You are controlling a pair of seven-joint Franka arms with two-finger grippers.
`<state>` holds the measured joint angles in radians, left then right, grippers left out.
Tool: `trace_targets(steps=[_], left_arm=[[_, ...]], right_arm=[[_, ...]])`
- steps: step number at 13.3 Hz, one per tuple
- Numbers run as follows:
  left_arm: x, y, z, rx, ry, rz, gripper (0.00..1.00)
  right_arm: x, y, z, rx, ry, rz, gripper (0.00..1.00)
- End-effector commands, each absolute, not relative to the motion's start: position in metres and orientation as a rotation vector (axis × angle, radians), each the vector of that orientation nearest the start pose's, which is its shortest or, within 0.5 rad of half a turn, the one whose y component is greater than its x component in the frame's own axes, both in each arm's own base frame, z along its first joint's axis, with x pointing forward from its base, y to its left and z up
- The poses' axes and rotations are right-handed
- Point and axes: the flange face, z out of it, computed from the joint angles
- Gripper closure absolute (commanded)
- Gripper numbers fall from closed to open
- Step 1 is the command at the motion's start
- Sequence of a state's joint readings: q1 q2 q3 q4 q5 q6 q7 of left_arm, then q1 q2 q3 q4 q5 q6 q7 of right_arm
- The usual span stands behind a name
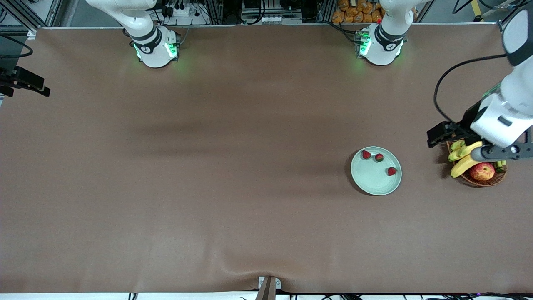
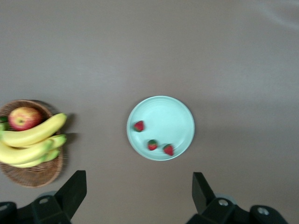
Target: Collect all strawberries into plate
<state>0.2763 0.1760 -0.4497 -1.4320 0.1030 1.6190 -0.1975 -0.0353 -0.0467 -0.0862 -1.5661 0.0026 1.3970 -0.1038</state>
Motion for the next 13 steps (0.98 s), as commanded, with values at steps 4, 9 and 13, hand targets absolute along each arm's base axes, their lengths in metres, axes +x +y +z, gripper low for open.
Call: trace_targets(steps=[4,9,13], left_arm=[[0.562,-0.042,0.632,-3.116,0.026,0.041,0.00],[0.518,-0.030,0.641,-3.169,-0.054,0.052,0.00],[0.503,-0.032,0.647,-3.173,-0.035,0.028,0.00]], right_arm=[[0.518,-0.066,0.642,-3.118,0.019,0.187,0.00],[0.517,-0.068,0.642,-3.120,0.026,0.185,0.00],[0.516,-0.073,0.647,-3.120,0.041,0.173,0.00]])
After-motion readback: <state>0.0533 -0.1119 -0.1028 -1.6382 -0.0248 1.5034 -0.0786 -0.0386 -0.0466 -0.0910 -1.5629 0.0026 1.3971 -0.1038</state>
